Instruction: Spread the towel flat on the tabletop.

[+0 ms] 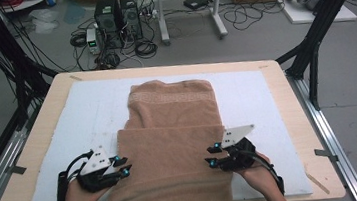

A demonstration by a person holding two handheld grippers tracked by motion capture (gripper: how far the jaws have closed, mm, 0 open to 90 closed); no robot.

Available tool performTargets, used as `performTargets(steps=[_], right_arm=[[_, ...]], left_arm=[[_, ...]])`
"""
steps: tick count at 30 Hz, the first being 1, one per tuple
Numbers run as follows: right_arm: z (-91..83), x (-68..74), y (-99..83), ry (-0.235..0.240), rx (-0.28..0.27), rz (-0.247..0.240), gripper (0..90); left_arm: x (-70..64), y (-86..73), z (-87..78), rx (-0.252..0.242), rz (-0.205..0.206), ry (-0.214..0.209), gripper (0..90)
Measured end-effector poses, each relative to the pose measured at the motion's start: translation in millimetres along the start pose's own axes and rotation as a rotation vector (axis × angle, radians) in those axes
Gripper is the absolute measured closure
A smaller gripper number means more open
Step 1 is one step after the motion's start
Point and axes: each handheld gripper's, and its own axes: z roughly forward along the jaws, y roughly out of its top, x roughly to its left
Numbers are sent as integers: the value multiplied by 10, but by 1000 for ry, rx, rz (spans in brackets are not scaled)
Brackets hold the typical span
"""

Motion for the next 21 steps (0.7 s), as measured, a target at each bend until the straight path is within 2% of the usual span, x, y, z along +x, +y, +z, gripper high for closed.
performTargets(steps=[1,2,3,4,5,7,9,13,15,21], right_arm=[[61,-52,-9,-4,11,19,587],[137,-108,-23,-5,33,26,583],[192,-141,-39,-16,59,22,584],[245,-166,-60,-13,77,28,595],[265,-172,-70,-9,87,37,620],[303,-161,-111,-10,68,31,724],[299,-144,-114,8,68,32,826],[268,-52,-81,43,75,8,845],[236,-3,-70,59,65,-6,845],[98,268,-79,106,37,-28,845]], left_arm=[[40,-10,84,37,-5,-6,663],[52,-22,145,72,7,1,647],[65,-43,200,105,7,-3,646],[72,-53,215,108,3,-12,654],[80,-72,212,86,-12,-24,681],[64,-77,200,85,2,-31,812],[30,-67,190,93,27,-23,856],[-12,-81,89,81,31,-35,868],[-65,-114,-22,63,31,-42,868],[-236,-184,-291,38,53,-56,869]])
